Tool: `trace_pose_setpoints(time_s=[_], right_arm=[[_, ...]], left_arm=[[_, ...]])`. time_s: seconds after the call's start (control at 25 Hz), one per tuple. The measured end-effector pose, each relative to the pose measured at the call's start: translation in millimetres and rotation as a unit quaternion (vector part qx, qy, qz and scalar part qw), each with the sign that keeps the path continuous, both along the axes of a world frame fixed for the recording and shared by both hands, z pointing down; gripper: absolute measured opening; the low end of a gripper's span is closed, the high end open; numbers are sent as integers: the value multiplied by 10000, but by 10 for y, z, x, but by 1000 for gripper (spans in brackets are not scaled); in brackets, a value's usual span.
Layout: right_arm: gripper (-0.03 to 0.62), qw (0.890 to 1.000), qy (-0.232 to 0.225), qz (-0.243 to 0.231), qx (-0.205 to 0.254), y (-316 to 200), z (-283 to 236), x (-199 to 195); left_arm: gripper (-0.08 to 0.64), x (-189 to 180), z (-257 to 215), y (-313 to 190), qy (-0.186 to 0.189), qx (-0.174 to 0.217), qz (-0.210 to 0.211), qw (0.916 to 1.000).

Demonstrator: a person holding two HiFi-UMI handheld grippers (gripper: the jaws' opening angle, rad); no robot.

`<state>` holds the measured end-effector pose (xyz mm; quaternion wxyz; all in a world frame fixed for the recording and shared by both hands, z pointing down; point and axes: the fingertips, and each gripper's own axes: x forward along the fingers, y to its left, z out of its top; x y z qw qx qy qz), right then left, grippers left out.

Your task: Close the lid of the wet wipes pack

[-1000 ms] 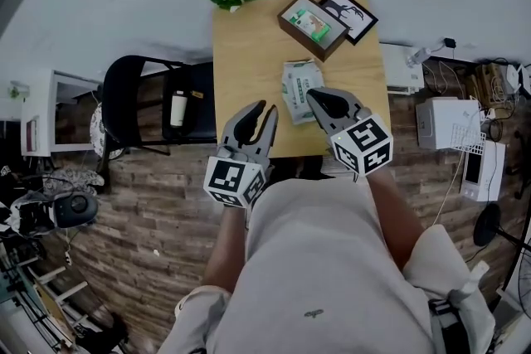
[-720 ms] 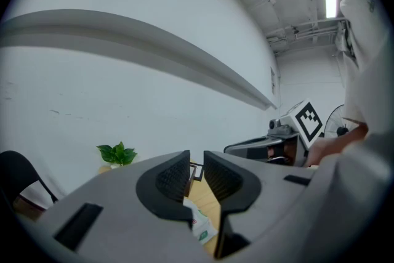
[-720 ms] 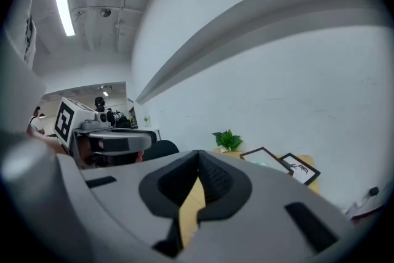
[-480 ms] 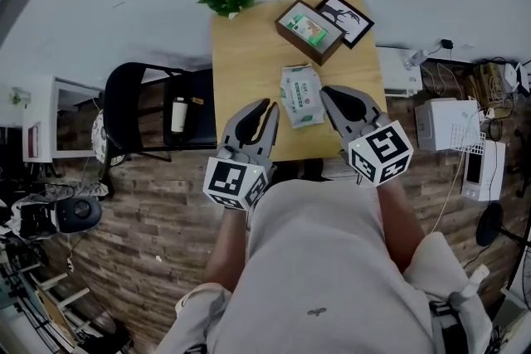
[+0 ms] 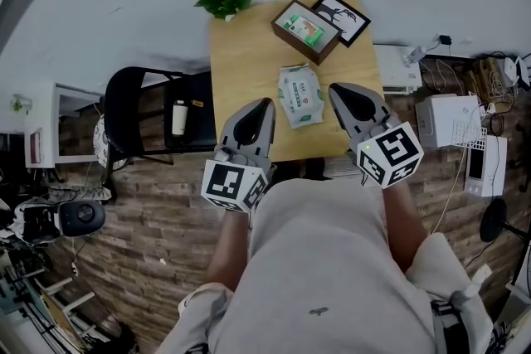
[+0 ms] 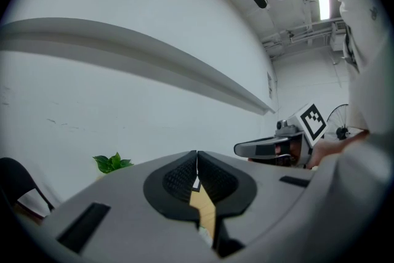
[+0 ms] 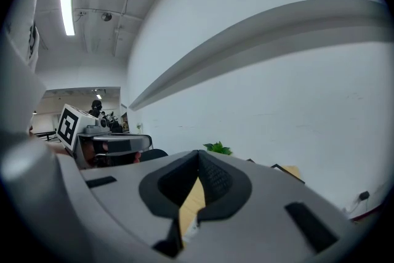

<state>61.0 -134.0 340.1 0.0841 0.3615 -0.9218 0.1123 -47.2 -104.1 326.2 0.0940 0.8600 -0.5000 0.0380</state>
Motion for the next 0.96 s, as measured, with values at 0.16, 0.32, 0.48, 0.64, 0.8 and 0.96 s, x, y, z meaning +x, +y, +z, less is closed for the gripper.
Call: trace_pose_setpoints(time_s=[0.16,0.32,0.48,0.64,0.8,0.96], right_arm=[[0,10000,-28,37,-5,17,-13,35],[0,9999,-73,83,-10,16,-9,53],[0,10000,-36,84,-29,5,14,61],[0,9999,-20,85,-52,4,17,48],[0,10000,12,58,-75,-6,17,18],[0,10000,27,60,-75,-19,22,11]], left_arm=[[9,14,-35,12,-14,30,12,10000],[8,18,-29,20,-22,46,31,10000],[8,26,-7,11,-30,22,55,10000],[8,10,-2,17,-42,0,70,10000],[8,-9,-5,17,-31,-14,81,10000],[8,-2,-5,9,-42,5,99,9999]])
